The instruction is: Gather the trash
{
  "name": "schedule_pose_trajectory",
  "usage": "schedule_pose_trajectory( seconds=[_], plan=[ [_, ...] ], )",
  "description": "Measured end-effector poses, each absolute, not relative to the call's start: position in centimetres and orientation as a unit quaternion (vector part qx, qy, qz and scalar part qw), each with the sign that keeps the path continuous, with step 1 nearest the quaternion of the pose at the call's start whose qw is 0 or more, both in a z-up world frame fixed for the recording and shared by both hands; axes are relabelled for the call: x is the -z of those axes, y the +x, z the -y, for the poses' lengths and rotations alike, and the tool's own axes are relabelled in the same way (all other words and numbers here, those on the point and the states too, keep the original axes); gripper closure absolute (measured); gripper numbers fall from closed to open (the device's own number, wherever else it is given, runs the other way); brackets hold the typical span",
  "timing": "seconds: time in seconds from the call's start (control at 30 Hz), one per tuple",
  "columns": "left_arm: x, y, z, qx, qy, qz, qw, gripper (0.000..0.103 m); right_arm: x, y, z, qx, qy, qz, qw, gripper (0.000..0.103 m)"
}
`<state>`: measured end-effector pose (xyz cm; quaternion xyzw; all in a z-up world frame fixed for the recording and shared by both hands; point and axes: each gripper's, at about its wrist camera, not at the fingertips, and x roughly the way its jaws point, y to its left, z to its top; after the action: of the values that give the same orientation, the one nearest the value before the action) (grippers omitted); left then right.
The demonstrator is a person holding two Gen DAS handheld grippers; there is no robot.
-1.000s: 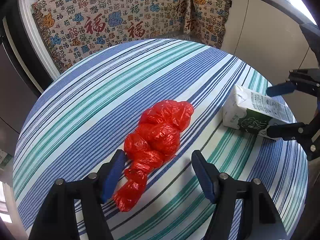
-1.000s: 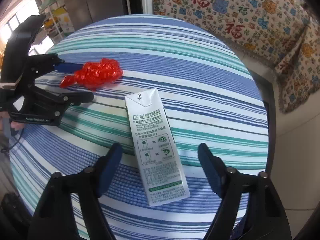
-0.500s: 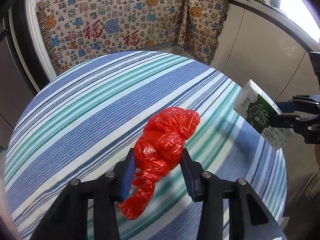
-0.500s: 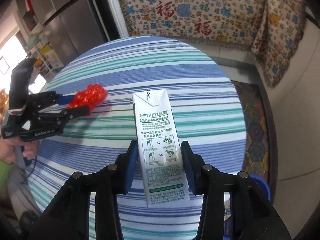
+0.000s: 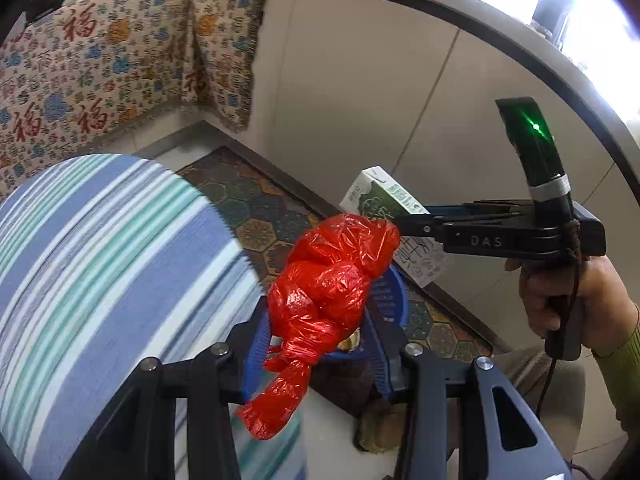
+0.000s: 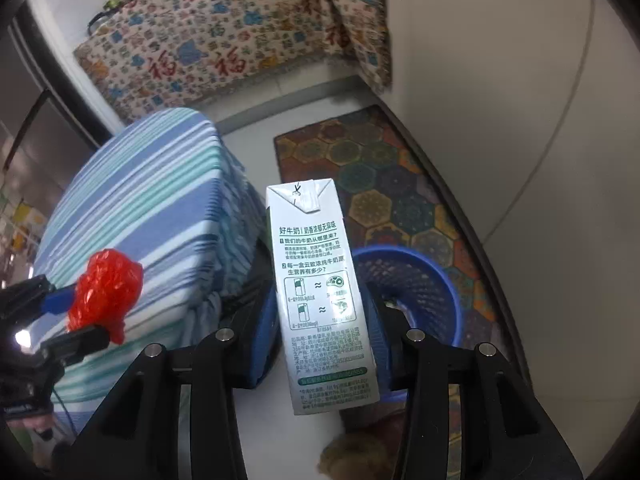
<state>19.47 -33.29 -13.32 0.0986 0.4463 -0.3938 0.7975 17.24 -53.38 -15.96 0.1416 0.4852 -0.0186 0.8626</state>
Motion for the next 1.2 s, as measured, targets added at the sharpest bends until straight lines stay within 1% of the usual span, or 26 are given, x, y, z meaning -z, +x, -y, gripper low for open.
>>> schedule_pose_trajectory(
  seconds=[0.1, 0.2, 0.3, 0.47, 0.5, 0.6, 0.63, 0.67, 0.73, 0.83, 0.9, 0.97, 1.0, 1.1, 1.13, 1.2],
  plan=[
    [16.1, 19.0, 38.0, 0.397, 0.096, -0.467, 0.784, 0.059, 19.1, 16.6, 57.3, 0.037, 0.174, -0.5, 0.847, 0.059],
    [19.2, 19.4, 41.1, 0.383, 0.099, -0.481, 0.782, 0.058, 22.4, 16.9, 60.2, 0.045, 0.203, -0.516, 0.831, 0.059],
    [22.9, 20.7, 43.3, 0.369, 0.093, -0.506, 0.774, 0.058, 25.5, 17.6, 62.4, 0.046, 0.23, -0.527, 0.817, 0.059],
    [27.5, 22.9, 46.5, 0.351, 0.095, -0.533, 0.764, 0.058, 30.9, 19.1, 65.5, 0.045, 0.272, -0.55, 0.788, 0.058],
    [28.3, 23.1, 46.7, 0.349, 0.096, -0.536, 0.762, 0.057, 31.8, 19.4, 65.9, 0.044, 0.278, -0.555, 0.783, 0.058],
    [30.6, 23.6, 48.0, 0.35, 0.092, -0.548, 0.755, 0.051, 34.3, 19.9, 66.6, 0.03, 0.307, -0.571, 0.761, 0.054],
    [31.4, 24.0, 48.3, 0.355, 0.08, -0.556, 0.747, 0.045, 35.0, 19.9, 66.9, 0.027, 0.316, -0.569, 0.758, 0.039],
    [31.7, 24.2, 48.2, 0.356, 0.073, -0.564, 0.742, 0.038, 35.5, 19.7, 67.2, 0.03, 0.322, -0.567, 0.758, 0.027],
    [32.4, 24.8, 48.3, 0.345, 0.063, -0.574, 0.74, 0.036, 36.2, 19.3, 67.8, 0.043, 0.327, -0.563, 0.758, 0.026],
    [32.0, 24.9, 48.4, 0.338, 0.055, -0.575, 0.743, 0.031, 35.7, 18.5, 69.0, 0.062, 0.343, -0.553, 0.757, 0.025],
    [30.6, 24.5, 48.2, 0.338, 0.057, -0.565, 0.751, 0.026, 34.6, 17.8, 69.6, 0.081, 0.341, -0.546, 0.761, 0.018],
    [28.8, 23.7, 48.1, 0.341, 0.067, -0.549, 0.76, 0.02, 32.8, 16.7, 70.0, 0.105, 0.336, -0.542, 0.763, 0.004],
    [27.7, 23.2, 48.0, 0.344, 0.07, -0.539, 0.766, 0.019, 31.7, 15.9, 70.1, 0.111, 0.332, -0.539, 0.766, 0.002],
    [24.4, 21.2, 47.3, 0.357, 0.075, -0.522, 0.771, 0.01, 27.8, 13.1, 69.6, 0.113, 0.308, -0.528, 0.783, 0.0],
    [23.4, 20.6, 47.0, 0.359, 0.077, -0.518, 0.772, 0.001, 26.6, 12.2, 69.4, 0.114, 0.299, -0.523, 0.79, 0.0],
    [21.1, 18.9, 46.4, 0.347, 0.089, -0.493, 0.793, 0.0, 24.1, 10.1, 68.5, 0.119, 0.276, -0.516, 0.802, 0.0]
  ],
)
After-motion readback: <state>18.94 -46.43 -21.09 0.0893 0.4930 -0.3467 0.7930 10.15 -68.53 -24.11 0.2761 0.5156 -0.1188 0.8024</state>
